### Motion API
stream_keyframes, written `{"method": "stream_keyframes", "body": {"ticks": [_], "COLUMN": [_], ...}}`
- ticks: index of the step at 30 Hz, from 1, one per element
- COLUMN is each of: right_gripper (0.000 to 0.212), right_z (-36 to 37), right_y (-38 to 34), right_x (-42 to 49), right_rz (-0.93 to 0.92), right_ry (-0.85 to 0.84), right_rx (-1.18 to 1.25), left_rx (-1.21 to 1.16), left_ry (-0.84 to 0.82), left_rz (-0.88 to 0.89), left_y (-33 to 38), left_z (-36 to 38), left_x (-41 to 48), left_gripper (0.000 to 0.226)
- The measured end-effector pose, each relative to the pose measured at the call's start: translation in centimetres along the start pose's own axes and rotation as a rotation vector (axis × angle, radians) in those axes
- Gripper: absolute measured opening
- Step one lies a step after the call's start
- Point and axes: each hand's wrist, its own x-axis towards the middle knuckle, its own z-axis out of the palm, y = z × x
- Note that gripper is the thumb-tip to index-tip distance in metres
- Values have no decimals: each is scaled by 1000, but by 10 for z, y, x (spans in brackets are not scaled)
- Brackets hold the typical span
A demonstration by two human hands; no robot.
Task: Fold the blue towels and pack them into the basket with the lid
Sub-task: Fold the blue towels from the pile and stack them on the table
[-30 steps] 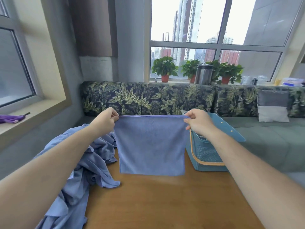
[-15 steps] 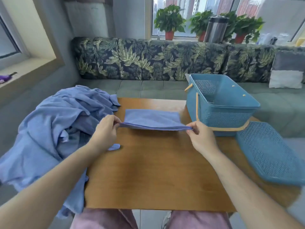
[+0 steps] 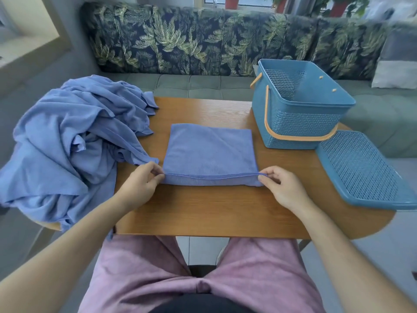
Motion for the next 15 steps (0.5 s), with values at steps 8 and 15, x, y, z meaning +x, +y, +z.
{"method": "stream_keyframes", "body": {"ticks": [8,15], "right_gripper": [10,12], "right_z": [-7,17], "right_y": [-29,-20], "right_x": [14,61], "right_rz": [12,109], "right_ry": [33,171], "right_rx": [202,-94], "left_rx": [-251,-128], "left_ry": [80,128], "left_rz": [68,43], "left_y": [34,42], "left_z": [-22,6], "left_x": [14,87], "left_gripper": [8,7]}}
